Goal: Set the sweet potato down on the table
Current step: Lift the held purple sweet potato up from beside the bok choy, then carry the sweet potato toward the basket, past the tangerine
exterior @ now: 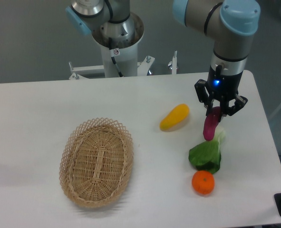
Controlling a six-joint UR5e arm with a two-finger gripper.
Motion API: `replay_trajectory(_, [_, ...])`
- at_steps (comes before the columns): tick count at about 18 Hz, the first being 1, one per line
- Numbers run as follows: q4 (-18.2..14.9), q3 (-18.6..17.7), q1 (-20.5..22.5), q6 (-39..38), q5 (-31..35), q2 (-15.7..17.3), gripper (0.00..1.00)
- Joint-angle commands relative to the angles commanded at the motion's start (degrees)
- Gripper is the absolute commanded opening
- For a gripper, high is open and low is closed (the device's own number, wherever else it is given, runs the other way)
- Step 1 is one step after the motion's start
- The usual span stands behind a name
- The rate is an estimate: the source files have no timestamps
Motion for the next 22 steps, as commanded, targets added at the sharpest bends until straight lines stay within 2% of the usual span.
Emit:
replay_trajectory(8, [0.2, 0.0, -0.4, -4.1, 0.0, -0.2, 0.16])
replay_trajectory(10, [0.8, 0.0, -1.8, -8.0, 0.1, -1.0, 0.16])
replay_trajectory(14, [7.4, -0.6, -5.7, -17.6, 0.6, -3.7, 0.16])
replay_trajectory(18, [11.8, -0.7, -9.6, -27.8, 3.2, -7.6, 0.17])
replay_trajectory(21, [18.6, -0.9, -12.6, -37.0, 4.9, -11.7, 0.18])
replay_trajectory(22, [19.9, -1.0, -13.4, -38.8, 5.0, -12.9, 0.18])
